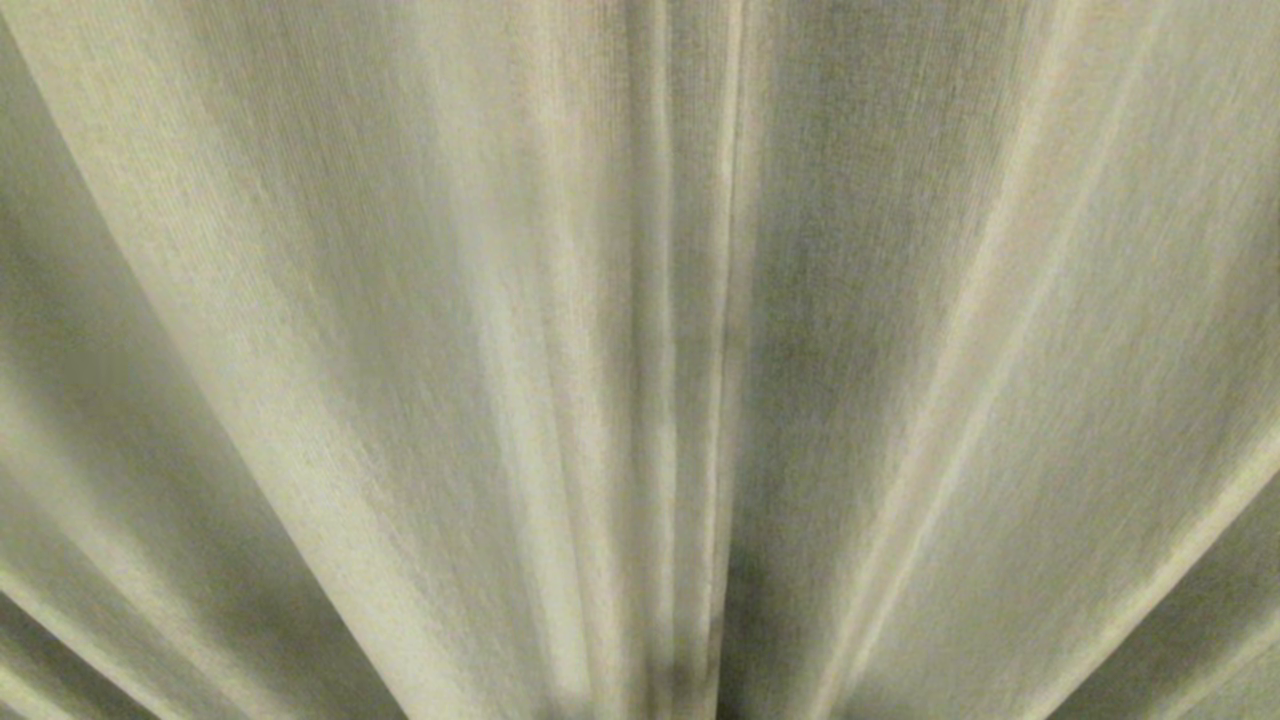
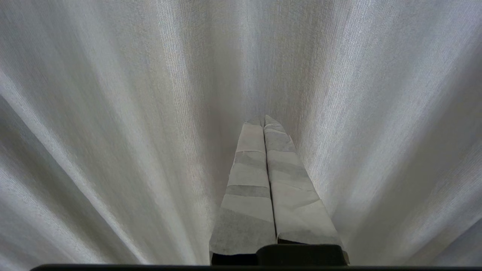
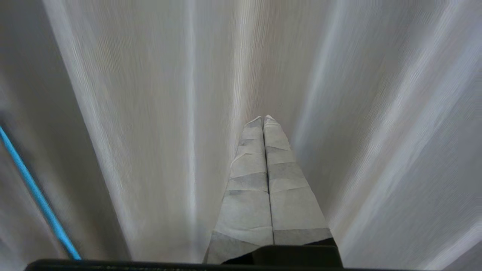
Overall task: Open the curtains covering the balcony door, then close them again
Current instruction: Pull the outer curtains open on both sides
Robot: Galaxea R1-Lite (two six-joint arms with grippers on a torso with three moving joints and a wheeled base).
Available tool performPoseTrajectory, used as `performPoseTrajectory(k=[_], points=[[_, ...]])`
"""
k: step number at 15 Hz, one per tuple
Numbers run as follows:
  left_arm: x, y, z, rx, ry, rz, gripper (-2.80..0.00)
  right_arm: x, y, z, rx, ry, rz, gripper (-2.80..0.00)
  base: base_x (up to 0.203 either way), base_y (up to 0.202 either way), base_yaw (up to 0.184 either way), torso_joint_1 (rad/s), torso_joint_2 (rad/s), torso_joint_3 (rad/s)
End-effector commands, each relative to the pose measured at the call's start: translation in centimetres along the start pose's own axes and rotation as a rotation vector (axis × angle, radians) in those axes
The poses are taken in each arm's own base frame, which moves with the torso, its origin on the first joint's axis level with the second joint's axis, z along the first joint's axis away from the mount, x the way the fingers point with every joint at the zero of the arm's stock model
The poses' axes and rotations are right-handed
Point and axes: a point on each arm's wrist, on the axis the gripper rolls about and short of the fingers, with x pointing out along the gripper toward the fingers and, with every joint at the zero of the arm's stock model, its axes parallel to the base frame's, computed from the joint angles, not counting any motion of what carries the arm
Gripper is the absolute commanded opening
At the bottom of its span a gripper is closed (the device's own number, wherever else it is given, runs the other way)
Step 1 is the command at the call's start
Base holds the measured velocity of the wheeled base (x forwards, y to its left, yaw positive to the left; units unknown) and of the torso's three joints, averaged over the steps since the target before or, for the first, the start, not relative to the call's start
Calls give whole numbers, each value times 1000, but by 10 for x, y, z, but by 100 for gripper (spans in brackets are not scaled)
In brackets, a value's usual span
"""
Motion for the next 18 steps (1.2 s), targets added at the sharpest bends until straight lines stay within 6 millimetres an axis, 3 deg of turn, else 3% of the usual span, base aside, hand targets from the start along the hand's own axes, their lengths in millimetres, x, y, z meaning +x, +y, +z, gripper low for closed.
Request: performPoseTrajectory(k=[1, 6, 9, 15, 16, 18], points=[[0, 0, 0, 0, 0, 1, -280, -7, -2, 18, -28, -40, -4, -280, 0, 0, 0, 0, 0, 0], [0, 0, 0, 0, 0, 1, -280, -14, -5, 52, -87, -54, -8, -280, 0, 0, 0, 0, 0, 0], [0, 0, 0, 0, 0, 1, -280, -8, -8, 71, -88, -48, -5, -280, 0, 0, 0, 0, 0, 0], [0, 0, 0, 0, 0, 1, -280, 43, -17, 124, -83, -37, 17, -280, 0, 0, 0, 0, 0, 0], [0, 0, 0, 0, 0, 1, -280, 52, -18, 131, -82, -45, 17, 0, 0, 0, 0, 0, 0, 0], [0, 0, 0, 0, 0, 1, -280, 64, -20, 145, -80, -71, 15, 0, 0, 0, 0, 0, 0, 0]])
